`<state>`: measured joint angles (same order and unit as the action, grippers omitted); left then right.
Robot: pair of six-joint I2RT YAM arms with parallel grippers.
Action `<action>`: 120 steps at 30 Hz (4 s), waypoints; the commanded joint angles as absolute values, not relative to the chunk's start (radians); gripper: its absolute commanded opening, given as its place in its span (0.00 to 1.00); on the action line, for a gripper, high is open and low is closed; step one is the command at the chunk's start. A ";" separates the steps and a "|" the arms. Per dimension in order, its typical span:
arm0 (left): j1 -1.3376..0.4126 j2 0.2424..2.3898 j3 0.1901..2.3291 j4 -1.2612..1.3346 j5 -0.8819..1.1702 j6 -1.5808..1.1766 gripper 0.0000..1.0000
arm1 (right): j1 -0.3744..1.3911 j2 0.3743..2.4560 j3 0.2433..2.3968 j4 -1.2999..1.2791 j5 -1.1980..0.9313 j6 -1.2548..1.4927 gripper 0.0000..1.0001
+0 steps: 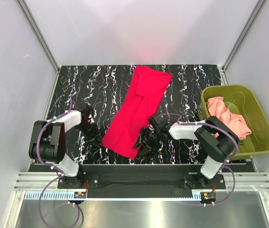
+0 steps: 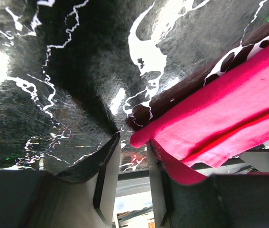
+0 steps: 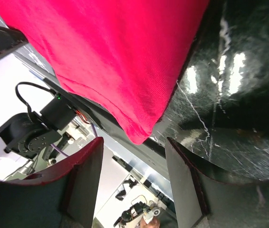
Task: Fold and stack the t-shirts
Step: Fold the tshirt
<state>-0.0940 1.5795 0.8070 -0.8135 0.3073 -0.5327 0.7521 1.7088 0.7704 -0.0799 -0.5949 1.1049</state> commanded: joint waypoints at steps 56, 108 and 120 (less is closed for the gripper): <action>-0.080 1.638 0.845 -0.721 0.288 -0.448 0.00 | 0.882 1.780 0.693 0.107 -0.545 1.290 0.52; -0.413 1.896 1.686 -1.015 0.268 -0.549 0.00 | 0.287 1.670 1.141 -0.627 -0.594 0.678 0.00; -0.410 2.143 1.917 -1.014 0.298 -0.568 0.00 | 0.196 1.940 1.410 -0.739 -0.650 0.569 0.00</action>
